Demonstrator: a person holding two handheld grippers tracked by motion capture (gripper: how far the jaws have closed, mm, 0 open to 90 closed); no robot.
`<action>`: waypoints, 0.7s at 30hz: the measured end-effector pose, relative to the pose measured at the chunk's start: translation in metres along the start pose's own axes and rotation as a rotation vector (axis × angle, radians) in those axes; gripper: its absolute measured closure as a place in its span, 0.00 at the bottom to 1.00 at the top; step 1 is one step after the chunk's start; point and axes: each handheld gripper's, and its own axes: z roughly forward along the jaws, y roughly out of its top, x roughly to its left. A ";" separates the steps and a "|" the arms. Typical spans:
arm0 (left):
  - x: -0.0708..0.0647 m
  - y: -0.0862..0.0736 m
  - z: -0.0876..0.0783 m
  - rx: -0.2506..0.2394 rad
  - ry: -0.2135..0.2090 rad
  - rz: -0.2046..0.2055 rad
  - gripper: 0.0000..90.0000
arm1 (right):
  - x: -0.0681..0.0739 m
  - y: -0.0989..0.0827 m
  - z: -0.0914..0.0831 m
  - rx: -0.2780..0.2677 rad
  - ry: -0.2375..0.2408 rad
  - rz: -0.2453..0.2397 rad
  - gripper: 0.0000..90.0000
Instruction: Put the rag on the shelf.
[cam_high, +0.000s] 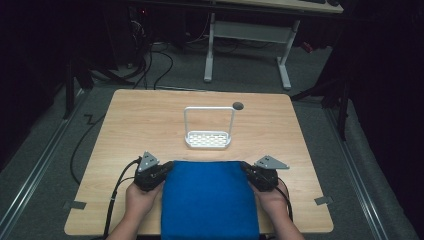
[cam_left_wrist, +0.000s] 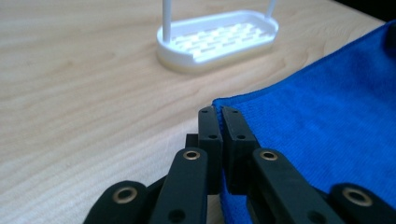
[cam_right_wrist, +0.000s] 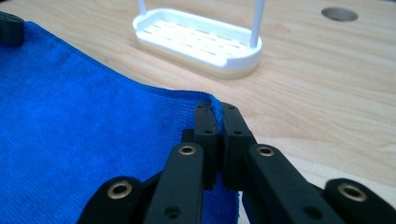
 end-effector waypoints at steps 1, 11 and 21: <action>-0.002 0.003 -0.004 -0.023 0.001 0.005 0.97 | 0.002 0.002 -0.002 -0.014 -0.006 -0.007 0.98; -0.003 0.018 -0.023 -0.107 0.005 -0.012 0.97 | 0.004 0.014 -0.017 -0.115 -0.013 0.016 0.98; -0.004 0.042 -0.042 -0.185 0.013 0.000 0.97 | 0.001 0.036 -0.033 -0.211 -0.020 0.010 0.98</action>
